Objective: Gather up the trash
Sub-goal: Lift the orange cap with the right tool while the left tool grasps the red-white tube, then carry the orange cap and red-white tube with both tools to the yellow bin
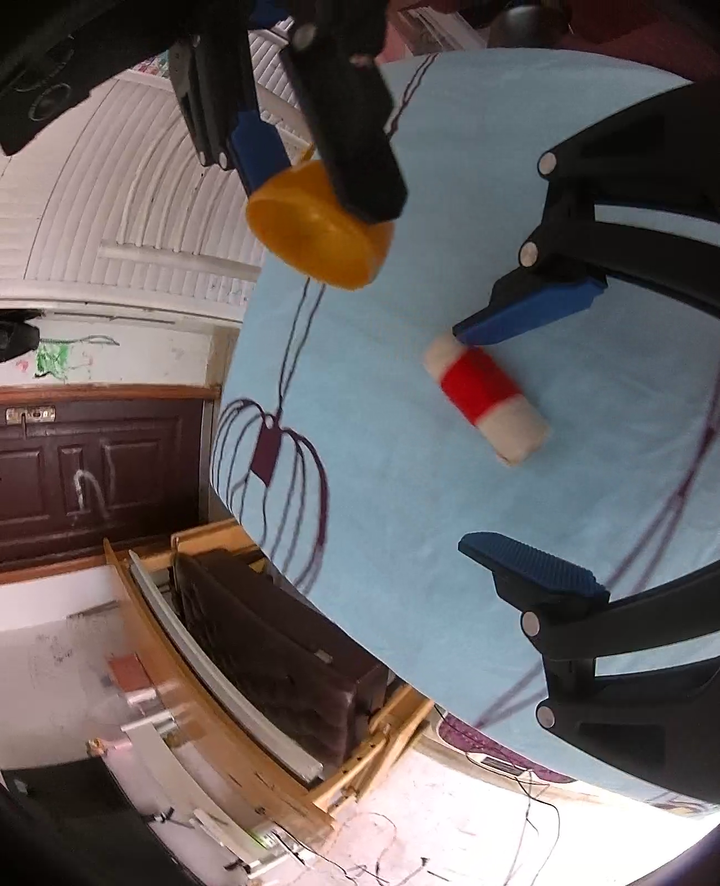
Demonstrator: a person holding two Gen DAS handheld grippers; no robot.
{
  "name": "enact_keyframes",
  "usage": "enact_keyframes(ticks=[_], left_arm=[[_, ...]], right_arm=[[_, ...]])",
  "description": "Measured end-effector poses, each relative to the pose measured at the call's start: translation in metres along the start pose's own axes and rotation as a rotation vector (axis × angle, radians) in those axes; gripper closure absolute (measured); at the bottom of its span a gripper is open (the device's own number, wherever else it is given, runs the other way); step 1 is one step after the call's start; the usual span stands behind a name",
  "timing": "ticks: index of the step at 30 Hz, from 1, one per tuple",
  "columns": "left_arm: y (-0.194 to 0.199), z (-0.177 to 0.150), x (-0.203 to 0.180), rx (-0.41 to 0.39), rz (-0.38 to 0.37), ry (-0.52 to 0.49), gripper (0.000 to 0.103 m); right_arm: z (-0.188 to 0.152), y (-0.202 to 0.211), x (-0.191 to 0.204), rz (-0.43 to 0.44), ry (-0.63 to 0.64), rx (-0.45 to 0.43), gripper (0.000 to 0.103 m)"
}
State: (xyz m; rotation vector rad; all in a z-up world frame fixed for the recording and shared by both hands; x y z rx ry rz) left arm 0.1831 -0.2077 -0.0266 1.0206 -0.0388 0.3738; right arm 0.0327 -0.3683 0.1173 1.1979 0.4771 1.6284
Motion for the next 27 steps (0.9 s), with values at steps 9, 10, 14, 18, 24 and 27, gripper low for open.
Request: enact_keyframes(ticks=[9,10,14,18,24,27], left_arm=[[-0.018,0.013,-0.009,0.040,-0.051,0.014,0.062],[-0.018,0.013,-0.009,0.042,-0.050,0.018,0.066],[-0.014,0.014,-0.019,0.056,-0.052,-0.014,0.086],[-0.009,0.013,-0.029,0.067,-0.044,-0.041,0.087],[-0.005,0.019,-0.031,0.075,-0.008,-0.028,0.087],[-0.001,0.029,-0.030,0.066,0.027,-0.017,0.087]], right_arm=[[-0.005,0.012,-0.040,0.010,-0.095,-0.039,0.062],[-0.006,0.013,-0.044,0.013,-0.103,-0.044,0.062],[-0.007,0.013,-0.051,0.024,-0.116,-0.054,0.062],[-0.008,0.015,-0.059,0.034,-0.130,-0.061,0.062],[-0.013,0.023,-0.069,0.047,-0.152,-0.084,0.062],[-0.015,0.029,-0.076,0.049,-0.166,-0.097,0.062]])
Point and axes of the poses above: each gripper's, at about its wrist camera, not at the fingertips, and y roughly against the way its jaws point, x to its left, z to its top, the point moved 1 cm from there along -y, roughly the way its jaws point, and after that the axes turned 15 degrees about -y, right-handed, at the moved point
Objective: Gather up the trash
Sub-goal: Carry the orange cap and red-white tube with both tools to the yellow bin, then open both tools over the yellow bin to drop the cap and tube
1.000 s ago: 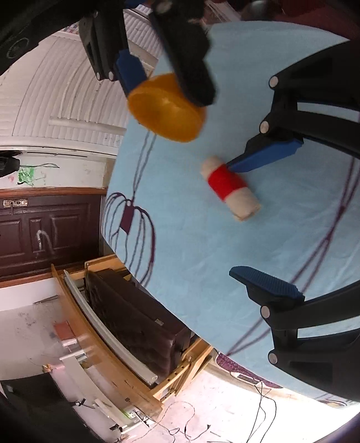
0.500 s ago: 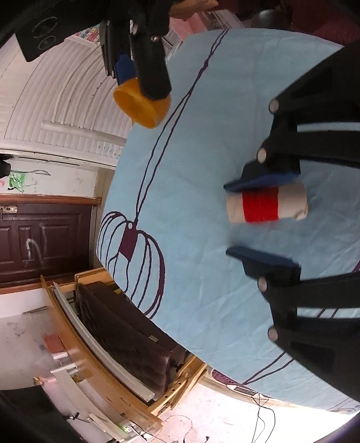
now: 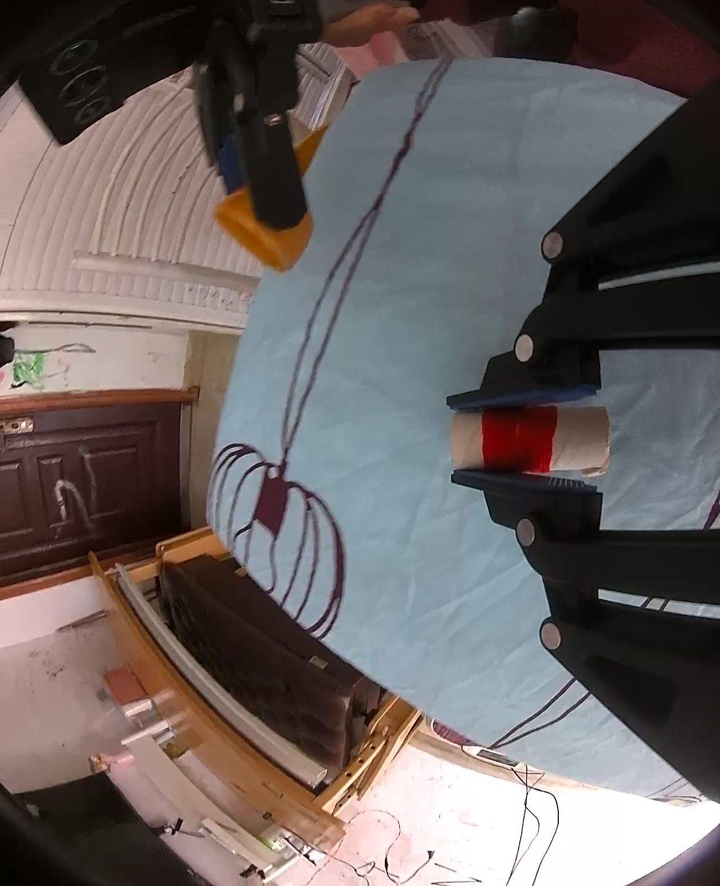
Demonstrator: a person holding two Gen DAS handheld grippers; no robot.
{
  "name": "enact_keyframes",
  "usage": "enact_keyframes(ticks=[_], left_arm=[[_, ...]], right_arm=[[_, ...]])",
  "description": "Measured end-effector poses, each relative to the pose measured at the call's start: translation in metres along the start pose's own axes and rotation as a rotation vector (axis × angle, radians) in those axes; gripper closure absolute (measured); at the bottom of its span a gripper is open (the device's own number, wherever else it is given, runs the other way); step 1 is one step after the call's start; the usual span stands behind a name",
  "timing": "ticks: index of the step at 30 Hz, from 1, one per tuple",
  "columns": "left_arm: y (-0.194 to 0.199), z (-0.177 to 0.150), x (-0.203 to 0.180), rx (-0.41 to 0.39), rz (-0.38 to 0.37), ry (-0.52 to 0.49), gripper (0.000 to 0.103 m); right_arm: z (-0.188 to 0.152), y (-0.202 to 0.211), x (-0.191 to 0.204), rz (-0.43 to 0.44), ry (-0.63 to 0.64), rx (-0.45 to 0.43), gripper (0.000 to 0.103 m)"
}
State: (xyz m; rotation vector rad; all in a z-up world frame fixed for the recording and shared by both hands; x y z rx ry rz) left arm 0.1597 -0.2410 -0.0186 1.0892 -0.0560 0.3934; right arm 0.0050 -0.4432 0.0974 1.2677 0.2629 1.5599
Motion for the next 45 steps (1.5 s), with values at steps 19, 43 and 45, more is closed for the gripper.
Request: enact_keyframes(ticks=[19,43,45], left_arm=[[-0.006,0.097,-0.063,-0.042,0.116,-0.125,0.087],[-0.067,0.195,-0.141,-0.071,-0.319,0.021,0.087],[-0.071,0.197,-0.147,-0.066,-0.310,0.015,0.087]], right_arm=[[-0.008,0.059,-0.086,-0.024,-0.183,-0.145,0.062],[-0.045,0.069,-0.205,-0.221,-0.386,-0.178,0.062],[-0.045,0.067,-0.210,-0.220,-0.394,-0.167,0.062]])
Point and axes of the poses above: each gripper's, at about its wrist camera, not at the fingertips, and y roughly against the way its jaws point, x to its left, z to its top, the point moved 1 cm from there along -y, roughly the way its jaws point, and after that the axes turned 15 degrees about -y, right-handed, at the moved point
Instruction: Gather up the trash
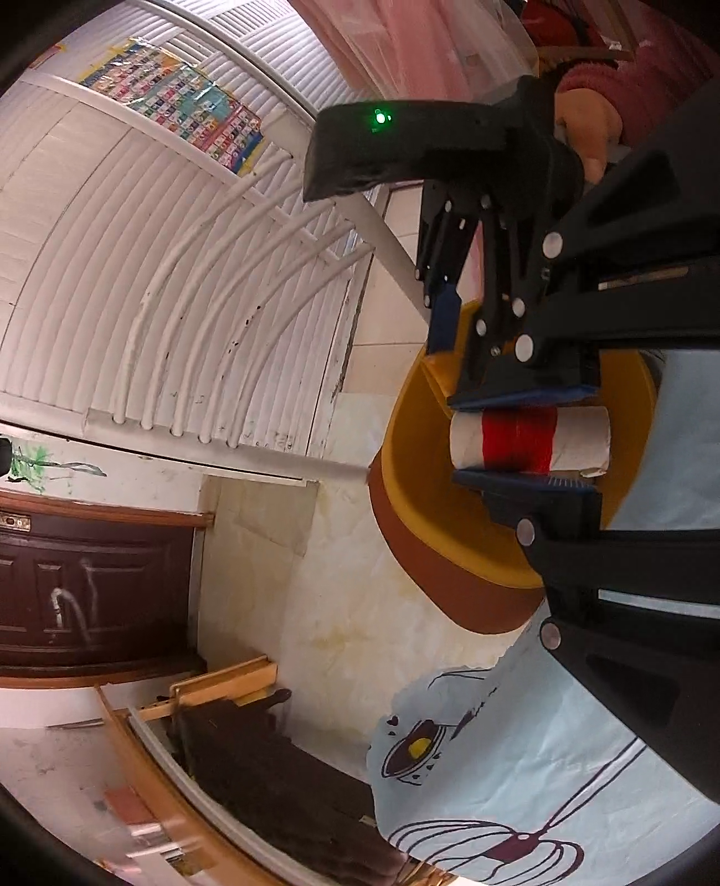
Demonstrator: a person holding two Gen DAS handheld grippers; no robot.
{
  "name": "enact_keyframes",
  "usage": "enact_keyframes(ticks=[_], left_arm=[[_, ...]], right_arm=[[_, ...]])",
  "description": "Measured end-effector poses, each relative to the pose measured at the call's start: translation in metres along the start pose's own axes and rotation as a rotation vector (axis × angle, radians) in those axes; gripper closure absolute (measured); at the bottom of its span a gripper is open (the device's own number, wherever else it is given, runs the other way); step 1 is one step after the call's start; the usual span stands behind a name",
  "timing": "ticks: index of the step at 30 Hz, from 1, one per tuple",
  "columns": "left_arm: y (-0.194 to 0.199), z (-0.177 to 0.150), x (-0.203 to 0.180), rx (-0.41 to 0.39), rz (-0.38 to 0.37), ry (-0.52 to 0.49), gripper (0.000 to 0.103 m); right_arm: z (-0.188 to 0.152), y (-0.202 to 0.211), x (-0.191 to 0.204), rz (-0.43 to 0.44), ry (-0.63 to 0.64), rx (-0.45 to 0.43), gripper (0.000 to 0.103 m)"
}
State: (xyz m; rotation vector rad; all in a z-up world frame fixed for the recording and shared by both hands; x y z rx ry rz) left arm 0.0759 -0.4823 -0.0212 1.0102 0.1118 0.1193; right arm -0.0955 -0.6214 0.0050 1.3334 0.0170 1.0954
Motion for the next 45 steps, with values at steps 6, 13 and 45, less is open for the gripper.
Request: enact_keyframes(ticks=[6,13,45], left_arm=[[-0.010,0.005,-0.004,0.012,-0.018,0.024,0.086],[-0.003,-0.003,-0.002,0.010,0.007,0.043,0.081],[0.238,-0.216,0.018,-0.381,0.660,0.511,0.007]], right_arm=[[0.000,-0.003,-0.005,-0.018,-0.008,0.007,0.059],[-0.001,0.002,-0.004,-0.011,-0.016,-0.006,0.042],[-0.082,0.061,0.166,0.224,0.269,-0.173,0.006]])
Point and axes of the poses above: each gripper's, at about its wrist camera, not at the fingertips, and y roughly against the way its jaws point, x to its left, z to its top, the point moved 1 cm from there along -y, roughly the way its jaws point, and after that the axes turned 15 degrees about -y, right-handed, at the moved point
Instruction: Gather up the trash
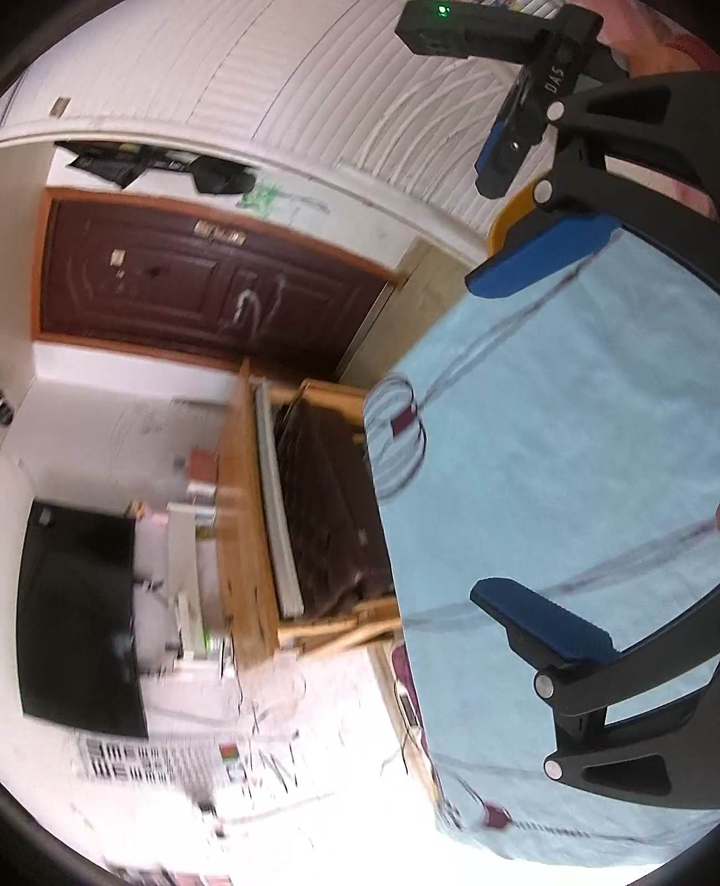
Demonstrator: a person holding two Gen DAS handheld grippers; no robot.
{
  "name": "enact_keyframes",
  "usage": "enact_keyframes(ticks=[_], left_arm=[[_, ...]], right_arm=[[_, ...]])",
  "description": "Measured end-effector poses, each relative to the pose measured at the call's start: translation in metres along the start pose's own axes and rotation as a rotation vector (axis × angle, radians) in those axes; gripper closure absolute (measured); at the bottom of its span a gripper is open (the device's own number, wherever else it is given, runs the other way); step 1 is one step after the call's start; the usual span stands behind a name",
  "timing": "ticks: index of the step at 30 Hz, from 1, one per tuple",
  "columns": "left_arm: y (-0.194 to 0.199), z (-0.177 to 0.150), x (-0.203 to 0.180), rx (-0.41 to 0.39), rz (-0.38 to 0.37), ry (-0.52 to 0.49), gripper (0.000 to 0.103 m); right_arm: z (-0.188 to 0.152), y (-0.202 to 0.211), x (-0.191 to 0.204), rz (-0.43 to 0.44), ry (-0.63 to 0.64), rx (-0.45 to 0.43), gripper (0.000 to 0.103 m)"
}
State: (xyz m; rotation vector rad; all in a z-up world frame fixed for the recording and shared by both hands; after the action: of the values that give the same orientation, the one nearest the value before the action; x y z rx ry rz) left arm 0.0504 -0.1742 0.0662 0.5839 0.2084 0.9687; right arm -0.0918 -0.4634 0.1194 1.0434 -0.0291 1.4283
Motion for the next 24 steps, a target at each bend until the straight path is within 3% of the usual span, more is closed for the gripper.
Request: enact_keyframes(ticks=[12,24], left_arm=[[0.066,-0.055,0.051,-0.037,0.171,0.073,0.007],[0.098,-0.094,0.083,-0.037,0.271,0.126,0.007]], right_arm=[[-0.034,0.002,0.065,0.076,0.105,0.029,0.006],[-0.076,-0.014,0.108,0.096,0.225,0.060,0.006]])
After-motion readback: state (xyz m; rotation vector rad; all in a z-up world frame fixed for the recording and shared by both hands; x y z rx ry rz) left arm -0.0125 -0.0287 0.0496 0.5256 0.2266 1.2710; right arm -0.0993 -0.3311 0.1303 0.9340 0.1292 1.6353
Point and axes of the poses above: each gripper's, at about its wrist camera, not at the fingertips, and y roughly against the way its jaws point, x to its left, z to its top, the point moved 1 cm from there along -y, roughly the way its jaws point, and after that the axes turned 15 degrees about -y, right-handed, at the moved point
